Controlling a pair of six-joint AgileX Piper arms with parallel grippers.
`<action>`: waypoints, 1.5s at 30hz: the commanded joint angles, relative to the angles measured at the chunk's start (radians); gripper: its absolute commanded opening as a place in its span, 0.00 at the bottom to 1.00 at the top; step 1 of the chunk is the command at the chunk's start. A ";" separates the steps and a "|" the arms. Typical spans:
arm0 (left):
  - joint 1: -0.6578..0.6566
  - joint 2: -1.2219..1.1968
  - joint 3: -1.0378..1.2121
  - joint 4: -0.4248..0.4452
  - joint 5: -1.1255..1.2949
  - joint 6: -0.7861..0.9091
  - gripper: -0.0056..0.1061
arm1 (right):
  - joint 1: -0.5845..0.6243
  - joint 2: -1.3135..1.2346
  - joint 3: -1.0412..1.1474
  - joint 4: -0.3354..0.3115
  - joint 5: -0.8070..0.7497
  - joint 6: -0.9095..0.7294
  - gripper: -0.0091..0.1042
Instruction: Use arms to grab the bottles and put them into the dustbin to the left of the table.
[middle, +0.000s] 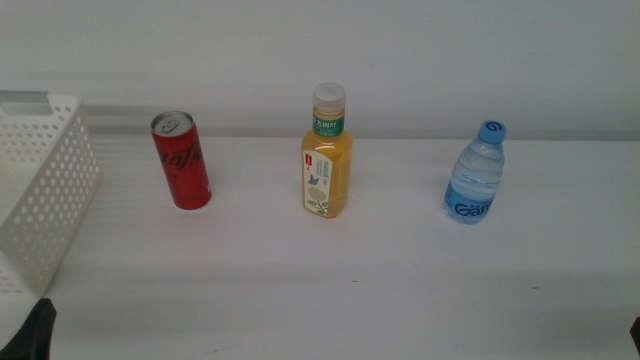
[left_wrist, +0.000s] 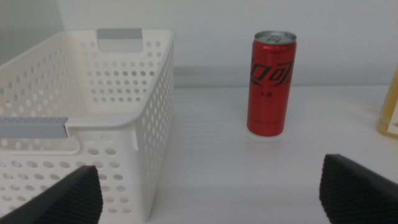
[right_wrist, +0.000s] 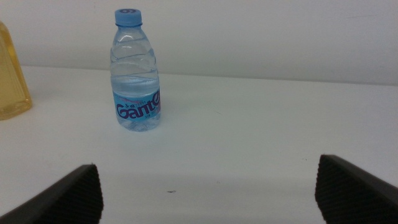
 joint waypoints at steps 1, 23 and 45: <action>-0.008 -0.042 0.040 -0.004 -0.022 -0.011 0.89 | -0.004 -0.040 0.043 -0.010 -0.009 -0.009 0.88; -0.043 0.085 0.040 -0.070 -0.138 -0.011 0.89 | -0.004 -0.040 0.043 -0.010 -0.009 -0.009 0.88; -0.229 0.786 0.040 -0.047 -0.776 -0.011 0.89 | -0.004 -0.040 0.043 -0.010 -0.009 -0.009 0.88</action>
